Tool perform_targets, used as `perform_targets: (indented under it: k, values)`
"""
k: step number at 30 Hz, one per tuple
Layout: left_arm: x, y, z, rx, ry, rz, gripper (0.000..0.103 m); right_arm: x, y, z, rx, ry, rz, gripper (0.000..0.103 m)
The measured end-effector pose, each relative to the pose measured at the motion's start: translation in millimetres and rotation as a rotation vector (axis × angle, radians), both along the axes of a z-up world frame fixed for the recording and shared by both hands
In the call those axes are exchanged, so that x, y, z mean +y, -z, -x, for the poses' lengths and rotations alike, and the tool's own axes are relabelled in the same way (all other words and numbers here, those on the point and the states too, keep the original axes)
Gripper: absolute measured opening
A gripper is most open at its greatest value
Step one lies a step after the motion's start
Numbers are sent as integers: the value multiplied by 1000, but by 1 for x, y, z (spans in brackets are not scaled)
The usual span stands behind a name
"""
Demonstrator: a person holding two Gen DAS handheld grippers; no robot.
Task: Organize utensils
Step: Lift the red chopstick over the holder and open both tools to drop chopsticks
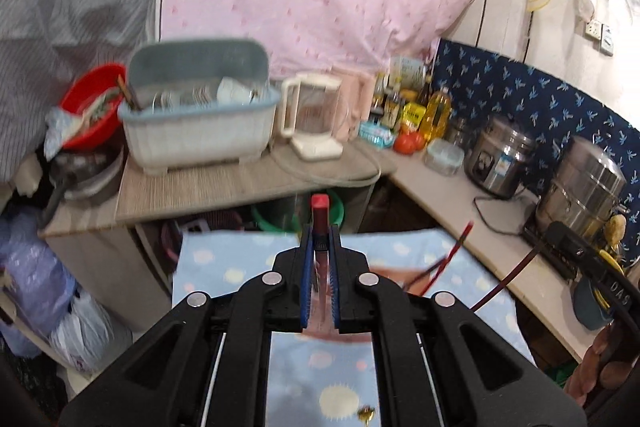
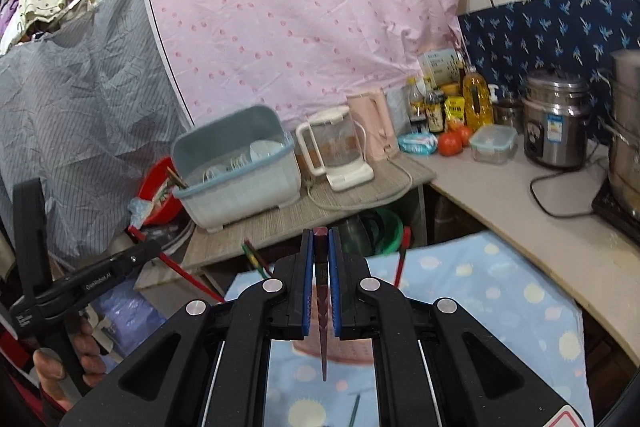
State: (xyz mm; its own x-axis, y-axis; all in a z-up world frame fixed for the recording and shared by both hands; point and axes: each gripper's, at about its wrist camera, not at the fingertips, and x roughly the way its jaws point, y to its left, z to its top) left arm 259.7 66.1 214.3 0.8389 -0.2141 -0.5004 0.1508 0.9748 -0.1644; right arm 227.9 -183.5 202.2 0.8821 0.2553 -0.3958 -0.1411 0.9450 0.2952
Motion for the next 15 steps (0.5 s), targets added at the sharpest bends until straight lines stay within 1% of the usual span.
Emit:
perform_targets:
  k: [5, 8, 12, 15]
  values:
    - [-14, -40, -25, -84, 0, -16, 7, 1, -21, -35, -28, -9, -35, 7]
    - [-18, -51, -42, -114, -4, -5, 7, 7, -26, -52, -42, 0, -21, 7]
    - [-22, -44, -58, -112, 2, 13, 7, 13, -16, -72, -19, 0, -13, 7]
    - [-26, -25, -69, -65, 11, 23, 7, 17, 4, -82, 26, -11, -16, 7]
